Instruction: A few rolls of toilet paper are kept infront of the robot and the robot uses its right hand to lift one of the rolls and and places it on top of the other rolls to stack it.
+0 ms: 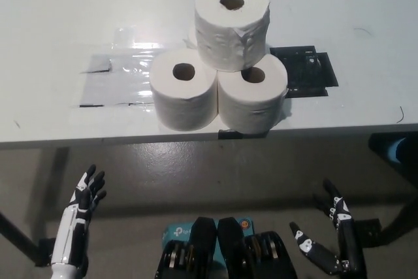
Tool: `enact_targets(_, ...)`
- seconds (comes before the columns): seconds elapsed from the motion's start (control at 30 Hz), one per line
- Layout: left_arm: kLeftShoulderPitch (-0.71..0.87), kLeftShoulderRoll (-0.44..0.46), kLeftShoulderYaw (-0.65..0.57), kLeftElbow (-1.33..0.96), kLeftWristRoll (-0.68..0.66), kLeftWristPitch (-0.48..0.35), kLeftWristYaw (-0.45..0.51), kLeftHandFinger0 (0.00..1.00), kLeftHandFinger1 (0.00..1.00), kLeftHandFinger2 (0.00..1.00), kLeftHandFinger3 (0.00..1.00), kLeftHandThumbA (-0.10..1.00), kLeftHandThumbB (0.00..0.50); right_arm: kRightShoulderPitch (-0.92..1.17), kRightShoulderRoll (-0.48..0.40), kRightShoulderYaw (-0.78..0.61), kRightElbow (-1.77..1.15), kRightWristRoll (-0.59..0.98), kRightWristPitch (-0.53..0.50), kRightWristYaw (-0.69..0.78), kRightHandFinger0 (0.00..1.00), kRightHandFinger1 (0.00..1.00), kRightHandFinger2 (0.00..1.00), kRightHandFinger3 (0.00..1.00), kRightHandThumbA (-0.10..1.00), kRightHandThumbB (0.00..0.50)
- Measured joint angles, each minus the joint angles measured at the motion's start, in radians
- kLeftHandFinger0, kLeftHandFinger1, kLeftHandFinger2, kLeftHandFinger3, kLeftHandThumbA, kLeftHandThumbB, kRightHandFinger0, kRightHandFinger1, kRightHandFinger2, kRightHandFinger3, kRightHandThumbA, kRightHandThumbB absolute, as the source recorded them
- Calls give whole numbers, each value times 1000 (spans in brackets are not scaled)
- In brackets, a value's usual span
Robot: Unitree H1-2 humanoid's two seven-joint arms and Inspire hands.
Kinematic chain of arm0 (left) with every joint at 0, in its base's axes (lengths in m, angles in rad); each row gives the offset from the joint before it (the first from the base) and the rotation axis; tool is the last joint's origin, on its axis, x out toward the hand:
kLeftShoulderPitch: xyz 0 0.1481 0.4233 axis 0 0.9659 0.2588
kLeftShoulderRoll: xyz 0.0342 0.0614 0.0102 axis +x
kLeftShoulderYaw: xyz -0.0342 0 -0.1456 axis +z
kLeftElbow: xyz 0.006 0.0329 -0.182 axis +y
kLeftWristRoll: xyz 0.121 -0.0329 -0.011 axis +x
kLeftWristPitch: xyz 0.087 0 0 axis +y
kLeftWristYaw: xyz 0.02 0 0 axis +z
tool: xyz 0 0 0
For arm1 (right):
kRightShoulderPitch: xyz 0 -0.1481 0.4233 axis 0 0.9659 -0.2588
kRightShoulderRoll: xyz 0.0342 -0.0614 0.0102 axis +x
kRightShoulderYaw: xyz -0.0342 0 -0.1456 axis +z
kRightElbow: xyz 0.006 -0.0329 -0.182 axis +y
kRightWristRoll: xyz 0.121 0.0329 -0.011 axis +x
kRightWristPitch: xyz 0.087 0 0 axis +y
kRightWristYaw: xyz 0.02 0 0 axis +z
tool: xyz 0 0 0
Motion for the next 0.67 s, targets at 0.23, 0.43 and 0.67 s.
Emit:
enact_targets(0.23, 19, -5, -8, -2, 4, 2, 1, 1000, 1000, 1000, 1000, 1000, 0, 9, -31, 22, 1, 2, -2, -19, 820, 851, 1000, 1000, 706, 10)
enact_targets(0.43, 23, -6, -8, -2, 17, 3, 3, 1000, 1000, 1000, 1000, 1000, 0, 9, -41, 43, -1, 7, -4, -27, 819, 840, 1000, 1000, 674, 5)
enact_targets(0.67, 24, -7, -6, -1, 21, 3, 4, 1000, 1000, 1000, 1000, 1000, 0, 8, -44, 53, 0, 10, -5, -31, 815, 846, 999, 1000, 696, 31)
